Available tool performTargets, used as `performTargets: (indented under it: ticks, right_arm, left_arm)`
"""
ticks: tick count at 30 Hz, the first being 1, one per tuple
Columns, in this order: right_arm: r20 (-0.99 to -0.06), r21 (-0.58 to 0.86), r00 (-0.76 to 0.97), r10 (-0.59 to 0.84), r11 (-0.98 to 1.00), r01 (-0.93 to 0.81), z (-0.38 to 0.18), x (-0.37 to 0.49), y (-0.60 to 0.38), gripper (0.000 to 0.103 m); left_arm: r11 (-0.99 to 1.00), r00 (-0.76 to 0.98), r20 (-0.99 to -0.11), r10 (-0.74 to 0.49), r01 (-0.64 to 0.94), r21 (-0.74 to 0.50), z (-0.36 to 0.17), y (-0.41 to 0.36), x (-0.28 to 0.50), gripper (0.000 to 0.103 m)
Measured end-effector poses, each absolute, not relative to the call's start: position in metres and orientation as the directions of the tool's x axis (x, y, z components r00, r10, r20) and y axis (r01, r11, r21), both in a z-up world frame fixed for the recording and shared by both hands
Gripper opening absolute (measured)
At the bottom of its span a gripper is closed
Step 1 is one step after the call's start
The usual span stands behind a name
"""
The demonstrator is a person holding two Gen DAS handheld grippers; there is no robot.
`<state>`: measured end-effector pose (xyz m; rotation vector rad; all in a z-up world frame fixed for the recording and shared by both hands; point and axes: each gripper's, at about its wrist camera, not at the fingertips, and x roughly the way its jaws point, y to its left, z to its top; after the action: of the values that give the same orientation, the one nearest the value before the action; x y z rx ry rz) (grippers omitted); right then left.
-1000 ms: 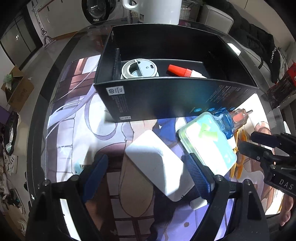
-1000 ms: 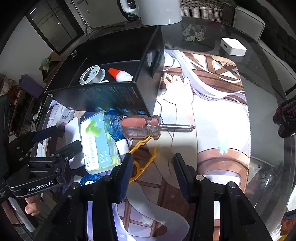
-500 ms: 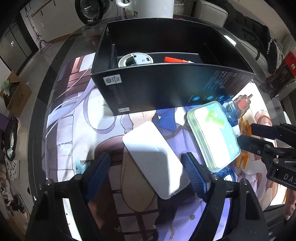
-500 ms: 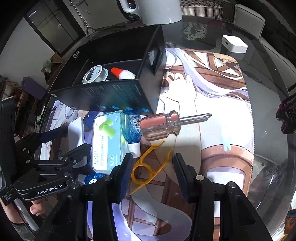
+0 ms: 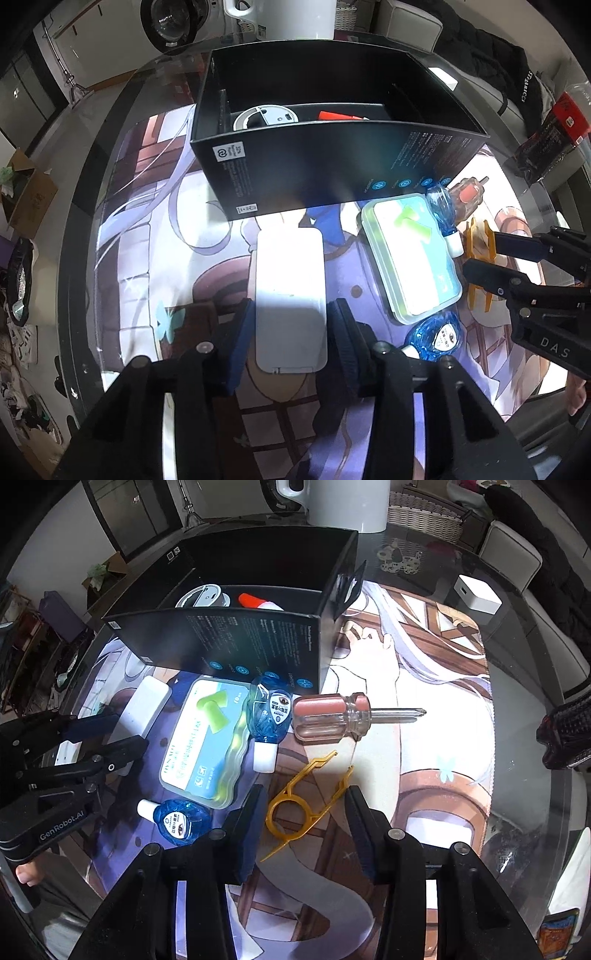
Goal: Organize rigid objects
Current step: 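Grasp the white rectangular block with the left gripper while the right grasps the yellow pry tool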
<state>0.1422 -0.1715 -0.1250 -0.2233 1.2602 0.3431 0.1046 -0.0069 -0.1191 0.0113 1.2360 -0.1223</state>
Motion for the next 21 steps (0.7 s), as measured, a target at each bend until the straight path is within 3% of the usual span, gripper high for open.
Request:
performTargets:
  ticks: [8, 10, 12, 17, 21]
  right_arm:
    - [-0.951, 0.046, 0.266, 0.156, 0.925, -0.377, -0.126, 0.147, -0.171, 0.047]
    - [-0.954, 0.014, 0.272, 0.126, 0.925, -0.380, -0.126, 0.145, -0.172, 0.041]
    - [-0.954, -0.015, 0.282, 0.103, 0.922, -0.386, -0.126, 0.143, -0.174, 0.027]
    - [-0.953, -0.029, 0.286, 0.096, 0.914, -0.404, -0.127, 0.135, -0.173, 0.026]
    - [-0.951, -0.030, 0.293, 0.099, 0.913, -0.406, -0.124, 0.131, -0.170, 0.026]
  left_arm:
    - [0.994, 0.324, -0.942, -0.089, 0.088, -0.064, -0.120, -0.010, 0.112, 0.047]
    - [0.994, 0.324, -0.942, -0.091, 0.088, -0.065, -0.120, -0.009, 0.111, 0.047]
    - [0.994, 0.324, -0.942, -0.085, 0.090, -0.059, -0.120, -0.010, 0.110, 0.047]
    - [0.992, 0.331, -0.941, -0.067, 0.119, -0.029, -0.120, -0.016, 0.108, 0.038]
    - [0.991, 0.331, -0.941, -0.063, 0.130, -0.021, -0.119, -0.017, 0.107, 0.038]
